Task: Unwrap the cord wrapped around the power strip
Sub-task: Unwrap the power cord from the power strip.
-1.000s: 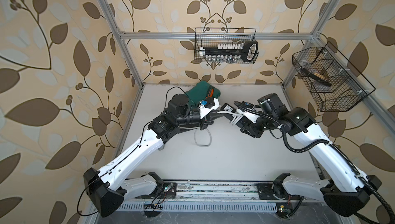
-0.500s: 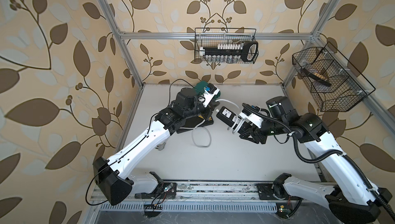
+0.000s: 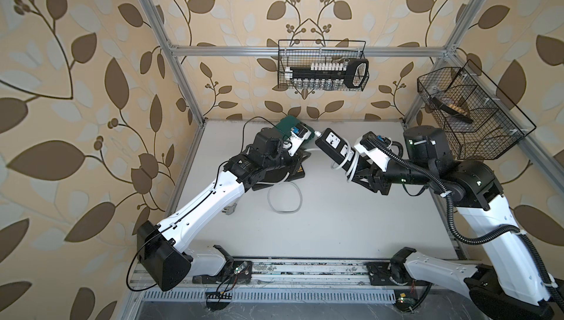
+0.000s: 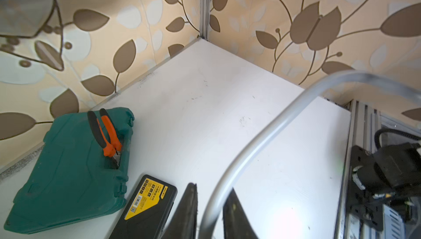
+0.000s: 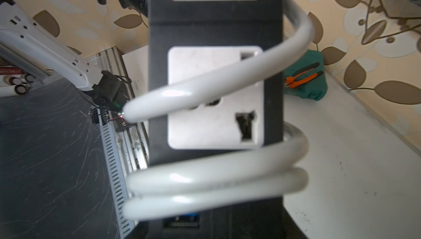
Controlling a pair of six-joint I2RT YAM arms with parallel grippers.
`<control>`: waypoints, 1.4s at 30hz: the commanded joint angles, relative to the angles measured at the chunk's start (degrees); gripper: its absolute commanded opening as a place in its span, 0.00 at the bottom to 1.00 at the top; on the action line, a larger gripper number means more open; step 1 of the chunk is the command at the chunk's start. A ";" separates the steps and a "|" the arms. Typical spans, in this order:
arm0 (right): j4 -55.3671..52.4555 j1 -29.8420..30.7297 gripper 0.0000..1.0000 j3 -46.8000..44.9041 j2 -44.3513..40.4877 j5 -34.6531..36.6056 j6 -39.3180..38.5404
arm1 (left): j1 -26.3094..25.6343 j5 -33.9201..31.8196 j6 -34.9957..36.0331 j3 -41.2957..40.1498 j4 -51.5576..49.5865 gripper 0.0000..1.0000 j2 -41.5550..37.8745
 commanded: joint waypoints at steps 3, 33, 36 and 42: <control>1.73 -0.13 0.00 3.11 2.04 10.41 -1.39 | 0.51 6.75 5.72 -1.54 -2.73 0.54 -4.33; 1.36 -0.07 0.00 7.00 4.35 5.38 4.04 | -6.77 11.09 17.69 -7.94 32.40 0.50 5.04; 1.36 -0.11 0.00 7.02 4.48 5.04 4.13 | -6.75 11.01 18.80 -7.74 31.35 0.44 5.86; 1.09 -0.28 0.00 7.18 4.48 5.01 4.27 | -6.75 11.14 20.20 -7.92 30.28 0.20 6.06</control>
